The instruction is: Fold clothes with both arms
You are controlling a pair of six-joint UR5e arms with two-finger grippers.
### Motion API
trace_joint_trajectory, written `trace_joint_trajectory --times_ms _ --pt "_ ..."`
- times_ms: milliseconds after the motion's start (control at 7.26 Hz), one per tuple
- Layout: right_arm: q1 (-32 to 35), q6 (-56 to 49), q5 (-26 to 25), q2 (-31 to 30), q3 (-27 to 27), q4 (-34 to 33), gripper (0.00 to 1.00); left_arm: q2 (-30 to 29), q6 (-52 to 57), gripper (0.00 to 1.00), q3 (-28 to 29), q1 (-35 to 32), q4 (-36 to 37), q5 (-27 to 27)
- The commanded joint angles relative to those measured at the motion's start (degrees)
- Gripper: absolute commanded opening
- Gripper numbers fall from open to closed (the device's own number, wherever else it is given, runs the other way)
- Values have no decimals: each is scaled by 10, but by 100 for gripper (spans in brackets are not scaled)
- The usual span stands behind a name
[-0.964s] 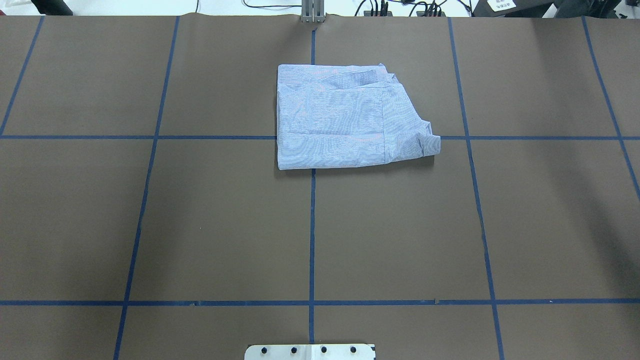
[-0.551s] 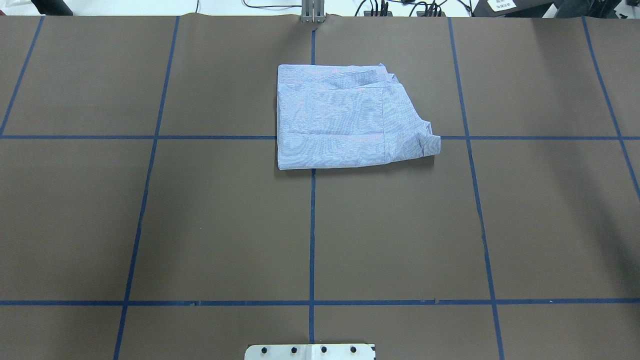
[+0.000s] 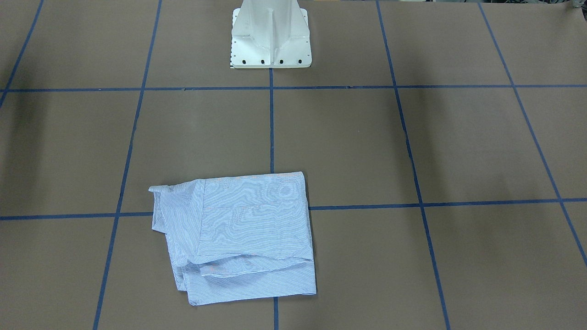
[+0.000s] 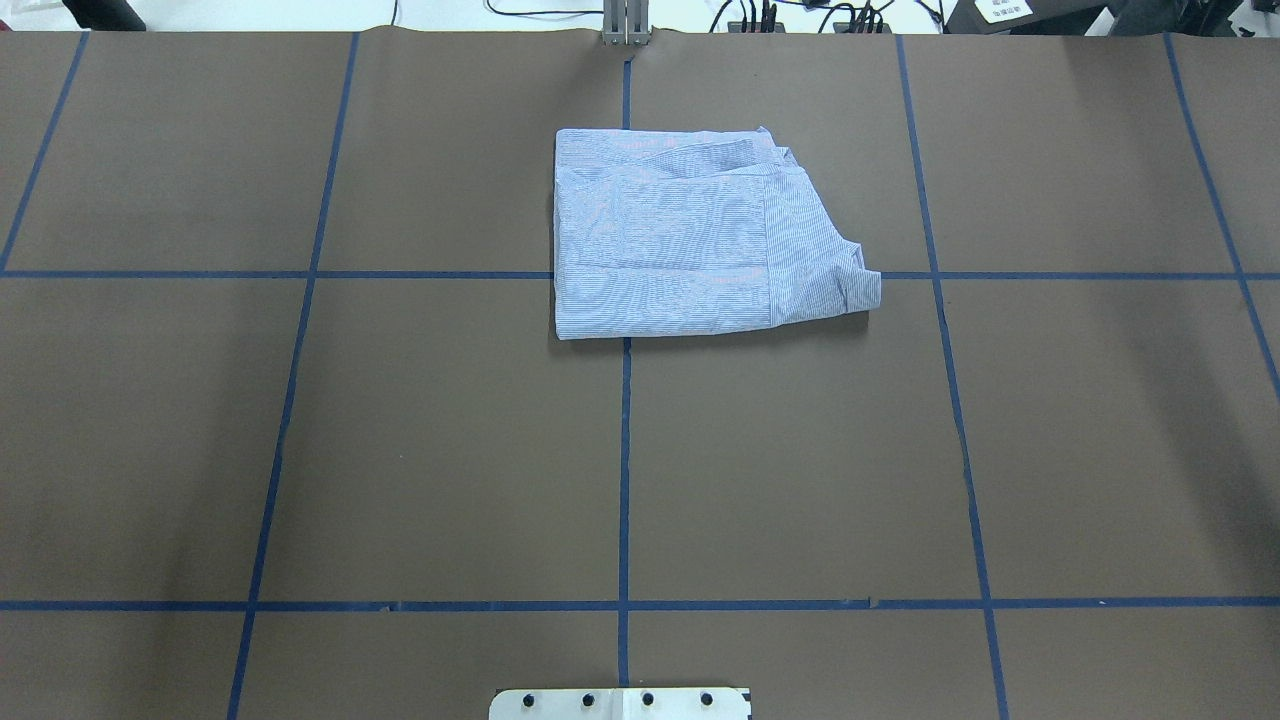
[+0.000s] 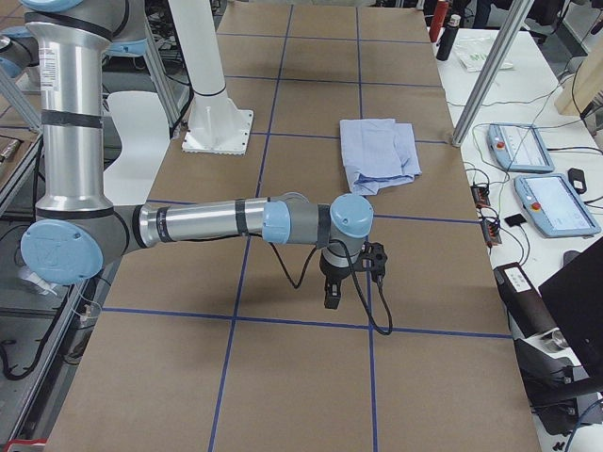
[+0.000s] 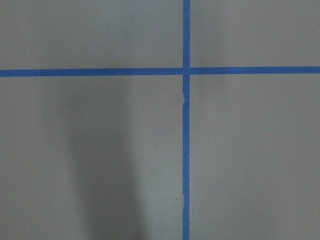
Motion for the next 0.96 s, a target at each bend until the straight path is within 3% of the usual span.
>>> trace_joint_trajectory --times_ms 0,826 --pt "2 0 7 0 -2 -1 100 10 -4 100 10 -5 -48 -1" --pt "39 0 6 -23 -4 0 100 0 -23 100 -31 -9 -42 1"
